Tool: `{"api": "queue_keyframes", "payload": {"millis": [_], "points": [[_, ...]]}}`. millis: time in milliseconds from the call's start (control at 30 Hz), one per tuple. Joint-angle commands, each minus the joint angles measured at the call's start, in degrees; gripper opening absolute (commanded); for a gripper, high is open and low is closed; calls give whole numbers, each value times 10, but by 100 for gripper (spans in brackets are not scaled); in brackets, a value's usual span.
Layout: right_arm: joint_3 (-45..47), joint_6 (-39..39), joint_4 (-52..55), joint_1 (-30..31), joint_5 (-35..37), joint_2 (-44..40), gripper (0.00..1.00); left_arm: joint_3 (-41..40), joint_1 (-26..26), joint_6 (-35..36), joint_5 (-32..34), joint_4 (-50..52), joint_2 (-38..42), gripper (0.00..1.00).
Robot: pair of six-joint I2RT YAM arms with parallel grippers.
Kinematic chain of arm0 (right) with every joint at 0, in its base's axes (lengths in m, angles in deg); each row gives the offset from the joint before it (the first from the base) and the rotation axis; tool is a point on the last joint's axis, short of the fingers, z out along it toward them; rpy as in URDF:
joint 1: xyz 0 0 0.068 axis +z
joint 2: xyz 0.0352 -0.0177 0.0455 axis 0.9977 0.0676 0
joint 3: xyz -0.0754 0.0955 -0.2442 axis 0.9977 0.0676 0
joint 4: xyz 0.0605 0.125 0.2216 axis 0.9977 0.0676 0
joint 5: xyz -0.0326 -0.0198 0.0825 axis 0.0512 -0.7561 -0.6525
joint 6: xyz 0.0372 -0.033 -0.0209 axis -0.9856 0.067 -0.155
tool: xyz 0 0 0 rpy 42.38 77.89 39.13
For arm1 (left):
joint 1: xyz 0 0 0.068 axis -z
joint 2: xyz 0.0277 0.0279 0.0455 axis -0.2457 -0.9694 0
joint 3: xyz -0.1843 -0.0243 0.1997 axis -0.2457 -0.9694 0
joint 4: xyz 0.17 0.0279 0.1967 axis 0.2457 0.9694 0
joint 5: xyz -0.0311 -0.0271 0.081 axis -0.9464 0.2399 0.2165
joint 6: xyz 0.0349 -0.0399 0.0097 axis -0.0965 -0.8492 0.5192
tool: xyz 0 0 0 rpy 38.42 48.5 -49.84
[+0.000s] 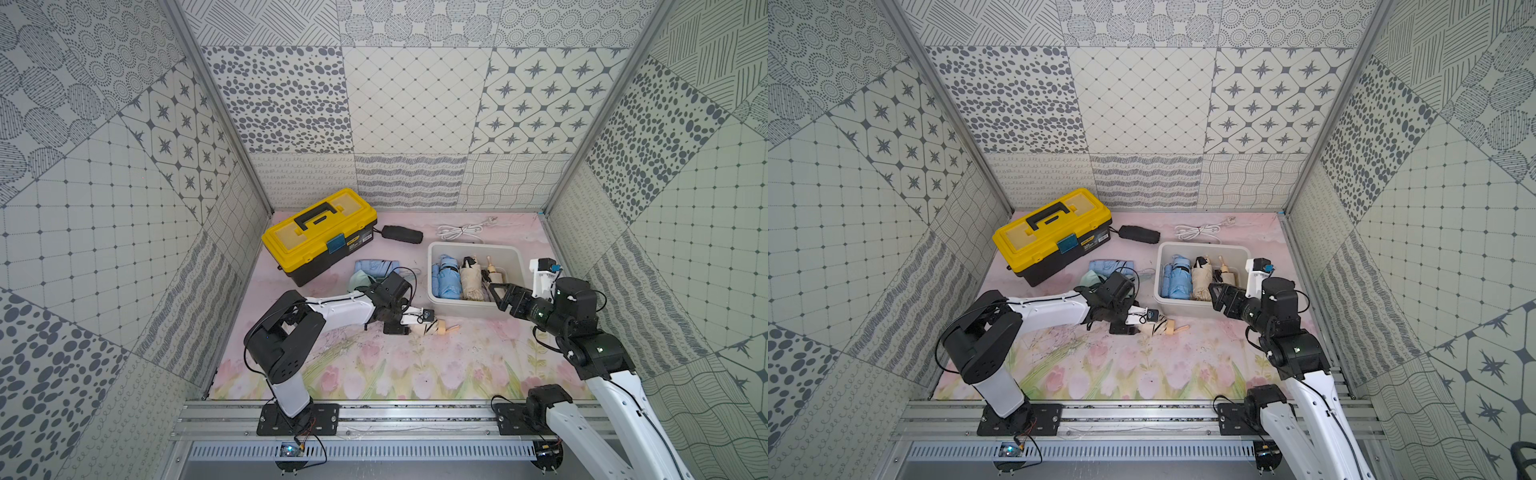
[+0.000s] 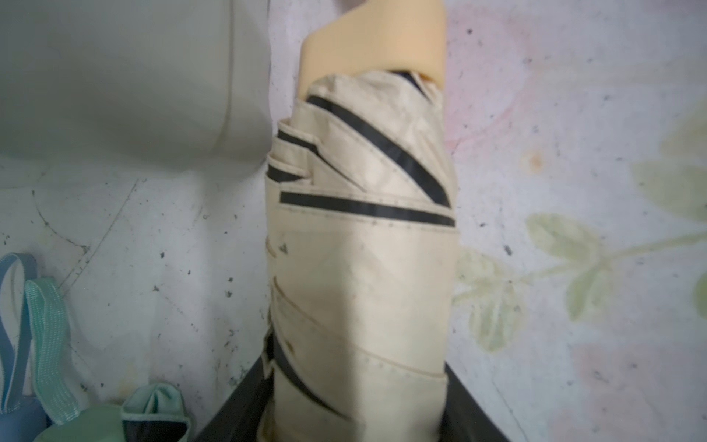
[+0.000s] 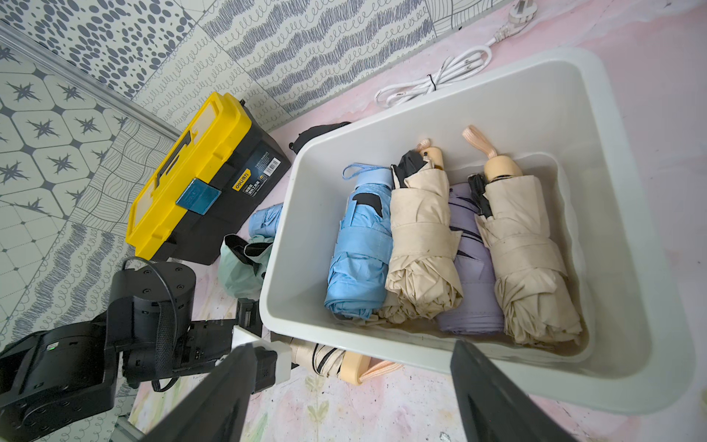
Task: Put the umbrella into the storage box
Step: Pick up the umbrella from the center of the board.
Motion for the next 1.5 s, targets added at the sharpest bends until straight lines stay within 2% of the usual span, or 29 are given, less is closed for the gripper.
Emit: {"api": "queue_keyframes", "payload": {"millis": [0, 167, 567, 767, 1000, 1200, 1300, 1467], "points": [[-7, 3, -27, 2, -4, -9, 86, -22, 5, -8, 12, 55, 35, 42], [-3, 3, -27, 2, -5, -18, 86, -48, 18, -44, 20, 71, 99, 40], [-3, -1, -30, 2, -28, -33, 86, -103, 45, -218, 55, 130, 318, 39], [-8, 32, -30, 2, -87, -37, 86, -116, 53, -321, 62, 152, 424, 35], [-17, 52, -28, 3, -160, -37, 86, -149, 55, -465, 109, 32, 506, 35], [4, -8, -79, 15, -173, -44, 86, -161, 55, -556, 130, -78, 510, 33], [23, -39, -121, 45, -159, -48, 86, -167, 55, -591, 136, -135, 504, 33], [46, -53, -178, 152, -77, -32, 86, -168, 58, -629, 138, -208, 482, 32]]}}
